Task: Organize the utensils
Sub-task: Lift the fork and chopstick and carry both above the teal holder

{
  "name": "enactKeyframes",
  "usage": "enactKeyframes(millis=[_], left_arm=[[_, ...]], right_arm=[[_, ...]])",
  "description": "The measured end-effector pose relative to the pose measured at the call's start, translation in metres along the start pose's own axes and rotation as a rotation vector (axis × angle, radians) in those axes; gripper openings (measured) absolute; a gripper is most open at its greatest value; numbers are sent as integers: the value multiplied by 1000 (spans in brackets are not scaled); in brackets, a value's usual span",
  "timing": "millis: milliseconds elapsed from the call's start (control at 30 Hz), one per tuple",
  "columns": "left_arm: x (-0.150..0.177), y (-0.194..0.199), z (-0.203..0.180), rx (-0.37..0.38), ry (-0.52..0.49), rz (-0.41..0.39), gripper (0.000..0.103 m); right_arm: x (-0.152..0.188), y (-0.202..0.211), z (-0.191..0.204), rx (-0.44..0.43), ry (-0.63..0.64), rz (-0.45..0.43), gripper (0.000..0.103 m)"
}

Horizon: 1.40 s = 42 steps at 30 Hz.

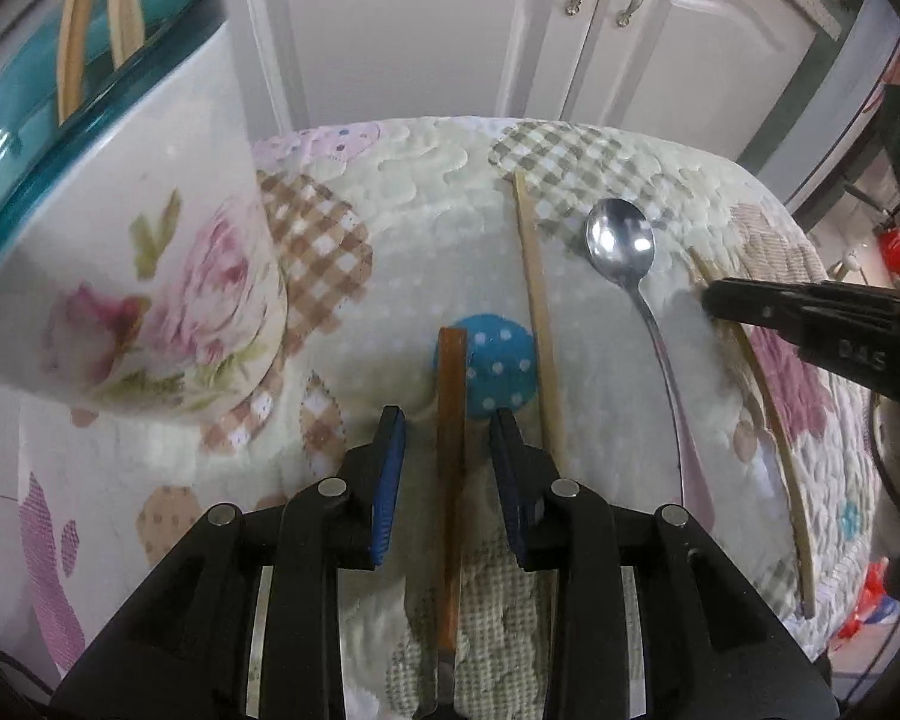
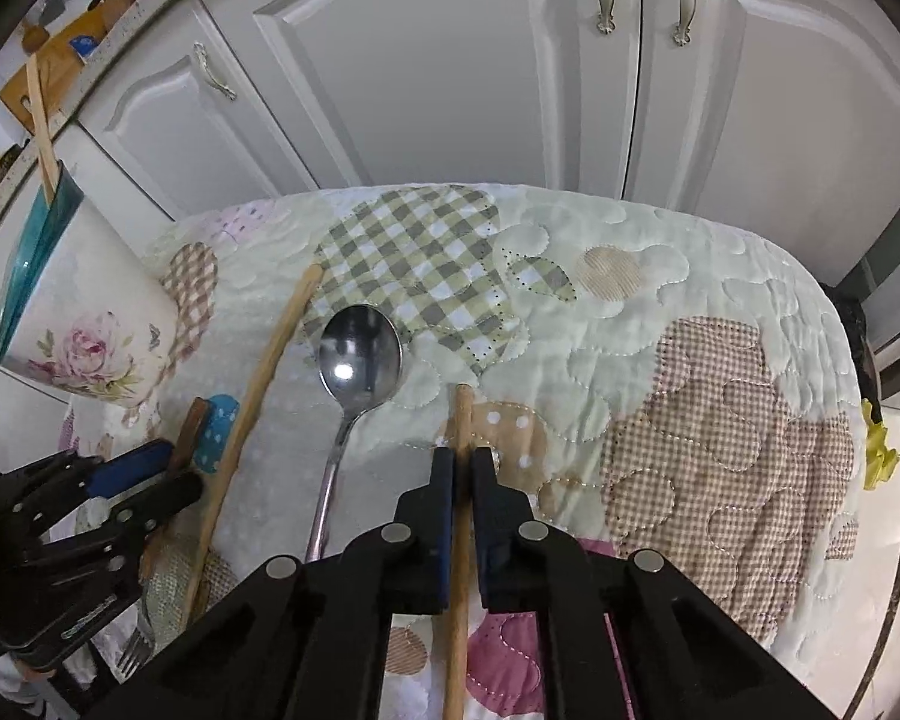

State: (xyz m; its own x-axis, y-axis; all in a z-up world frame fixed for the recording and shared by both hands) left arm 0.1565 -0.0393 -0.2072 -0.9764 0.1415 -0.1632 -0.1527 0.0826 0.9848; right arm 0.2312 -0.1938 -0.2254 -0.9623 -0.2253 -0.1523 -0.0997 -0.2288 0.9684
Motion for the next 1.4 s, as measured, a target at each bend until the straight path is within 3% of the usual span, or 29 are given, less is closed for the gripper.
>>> enactKeyframes(millis=[167, 233, 600, 733, 900, 1400], left_arm=[[-3, -1, -1, -4, -18, -5, 26], [-2, 1, -2, -8, -35, -15, 8], [13, 70, 3, 63, -56, -159, 8], [25, 101, 10, 160, -46, -205, 8], [38, 138, 35, 221, -7, -258, 8], [41, 229, 83, 247, 58, -404, 8]], right_arm=[[9, 21, -3, -23, -5, -36, 5], [11, 33, -2, -36, -7, -63, 5], [25, 113, 8, -66, 19, -211, 5], [33, 144, 10, -63, 28, -269, 5], [42, 171, 21, -58, 59, -313, 5], [25, 236, 71, -111, 148, -431, 5]])
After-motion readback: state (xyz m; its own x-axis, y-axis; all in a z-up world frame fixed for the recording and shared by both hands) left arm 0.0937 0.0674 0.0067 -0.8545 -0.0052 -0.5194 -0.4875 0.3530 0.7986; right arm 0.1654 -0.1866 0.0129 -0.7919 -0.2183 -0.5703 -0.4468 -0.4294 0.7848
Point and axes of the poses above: each gripper's, at about its wrist camera, not at the fingertips, and y roughly against the way its jaws point, z to its left, x to its underside, the point moved 8 cm from there along -y, roughly the way its jaws point, and after that the axes turned 14 degrees about z, right-handed, at the moved point
